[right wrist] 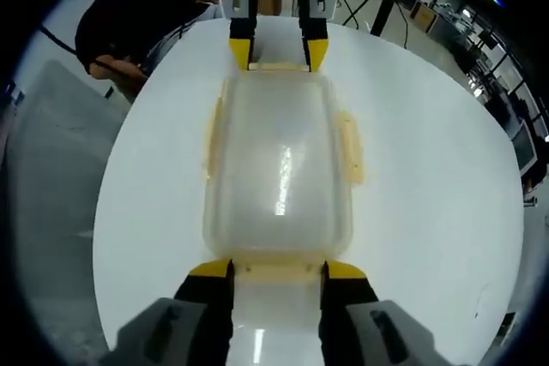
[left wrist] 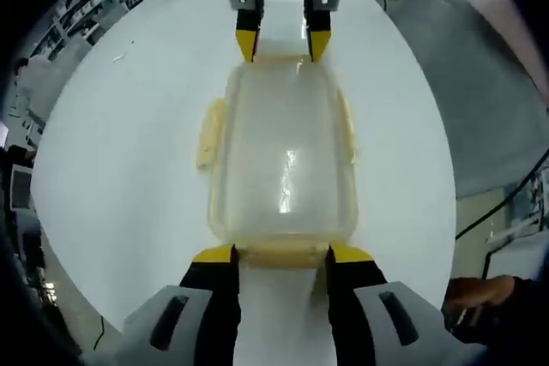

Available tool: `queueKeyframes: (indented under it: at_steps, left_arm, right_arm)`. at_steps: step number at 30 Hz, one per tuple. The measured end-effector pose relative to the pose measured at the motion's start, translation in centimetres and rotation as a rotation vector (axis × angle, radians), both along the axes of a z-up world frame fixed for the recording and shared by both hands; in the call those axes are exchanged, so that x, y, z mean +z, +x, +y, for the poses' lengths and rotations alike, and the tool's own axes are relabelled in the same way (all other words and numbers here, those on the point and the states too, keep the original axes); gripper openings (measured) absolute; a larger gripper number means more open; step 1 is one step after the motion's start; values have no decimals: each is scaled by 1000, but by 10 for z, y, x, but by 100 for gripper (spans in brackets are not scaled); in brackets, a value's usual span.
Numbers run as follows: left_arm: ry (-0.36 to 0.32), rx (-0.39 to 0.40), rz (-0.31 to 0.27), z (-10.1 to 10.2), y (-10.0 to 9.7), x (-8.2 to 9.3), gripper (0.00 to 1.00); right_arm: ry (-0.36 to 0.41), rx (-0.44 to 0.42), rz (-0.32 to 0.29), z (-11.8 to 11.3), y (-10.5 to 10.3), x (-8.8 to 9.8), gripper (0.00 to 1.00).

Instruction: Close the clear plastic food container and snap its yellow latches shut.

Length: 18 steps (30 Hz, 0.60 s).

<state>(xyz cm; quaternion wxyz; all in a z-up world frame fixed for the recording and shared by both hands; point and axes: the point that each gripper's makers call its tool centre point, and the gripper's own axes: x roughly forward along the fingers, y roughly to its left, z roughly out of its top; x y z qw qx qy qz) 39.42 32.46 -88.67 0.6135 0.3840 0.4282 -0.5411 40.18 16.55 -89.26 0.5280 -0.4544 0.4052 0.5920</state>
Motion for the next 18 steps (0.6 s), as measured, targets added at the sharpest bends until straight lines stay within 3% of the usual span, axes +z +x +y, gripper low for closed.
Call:
queueKeyframes:
  at_steps: [18]
  left_arm:
    - [-18,31,-4,1,-3,0,37]
  right_arm:
    - [26,10,5,-1,0,2,37]
